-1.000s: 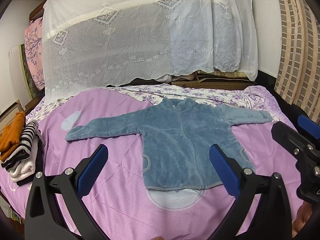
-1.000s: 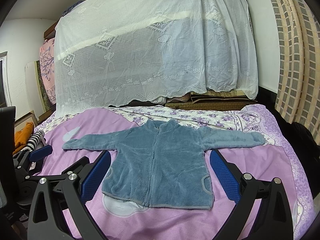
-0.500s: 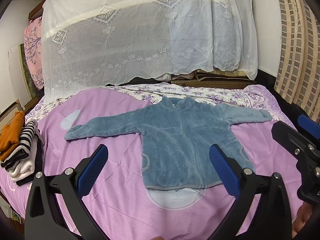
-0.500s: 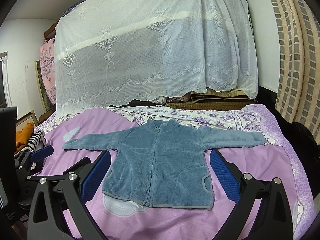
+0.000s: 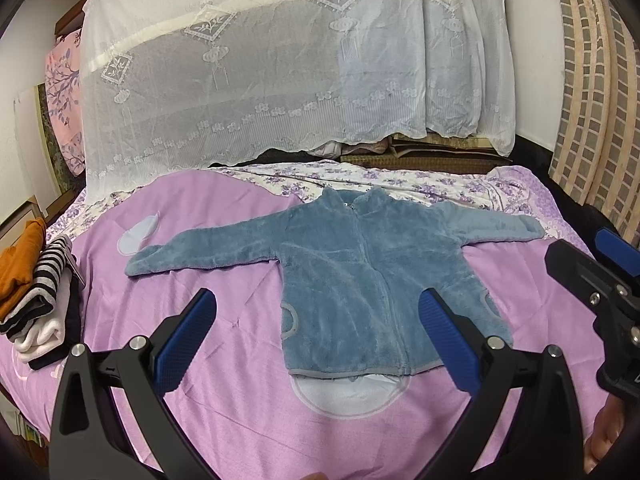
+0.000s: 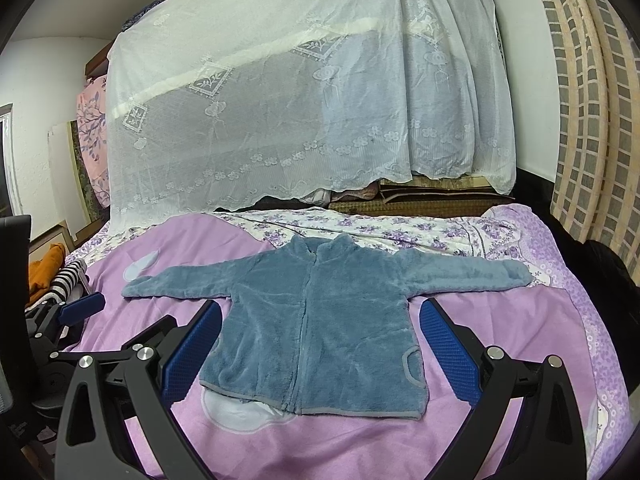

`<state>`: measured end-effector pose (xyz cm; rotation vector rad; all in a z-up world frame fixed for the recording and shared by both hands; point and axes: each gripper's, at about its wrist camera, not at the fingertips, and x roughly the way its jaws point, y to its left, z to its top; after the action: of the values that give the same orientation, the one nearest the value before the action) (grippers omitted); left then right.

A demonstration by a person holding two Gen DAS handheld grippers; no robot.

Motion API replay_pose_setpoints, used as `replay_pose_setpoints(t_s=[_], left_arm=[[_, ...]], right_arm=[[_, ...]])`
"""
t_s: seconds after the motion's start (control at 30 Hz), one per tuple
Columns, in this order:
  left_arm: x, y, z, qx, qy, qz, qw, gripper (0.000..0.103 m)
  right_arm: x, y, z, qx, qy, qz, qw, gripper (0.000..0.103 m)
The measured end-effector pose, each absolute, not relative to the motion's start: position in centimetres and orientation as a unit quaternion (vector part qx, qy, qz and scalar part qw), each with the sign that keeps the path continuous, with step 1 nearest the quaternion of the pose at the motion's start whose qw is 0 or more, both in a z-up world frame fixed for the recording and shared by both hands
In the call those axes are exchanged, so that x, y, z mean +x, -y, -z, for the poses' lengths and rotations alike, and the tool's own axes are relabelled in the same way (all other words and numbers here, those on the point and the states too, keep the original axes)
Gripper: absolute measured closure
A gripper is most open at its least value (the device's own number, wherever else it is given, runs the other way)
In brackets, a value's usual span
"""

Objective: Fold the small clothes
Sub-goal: 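Reach the right gripper to a sleeve cuff and grasp it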

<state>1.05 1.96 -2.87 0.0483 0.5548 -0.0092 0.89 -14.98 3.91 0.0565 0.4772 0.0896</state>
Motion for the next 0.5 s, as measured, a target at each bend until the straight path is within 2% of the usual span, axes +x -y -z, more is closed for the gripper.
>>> replay_pose_setpoints(t_s=[0.3, 0.5], left_arm=[[5.2, -1.6, 5.5, 0.02, -0.309, 0.016, 0.951, 0.005], [8.8, -1.8, 8.9, -0.017, -0.323, 0.058, 0.944, 0.005]], right_arm=[[4.4, 17.3, -0.6, 0.039, -0.262, -0.062, 0.962, 0.003], [8.7, 19.5, 3.5, 0.076, -0.324, -0.073, 0.94, 0.003]])
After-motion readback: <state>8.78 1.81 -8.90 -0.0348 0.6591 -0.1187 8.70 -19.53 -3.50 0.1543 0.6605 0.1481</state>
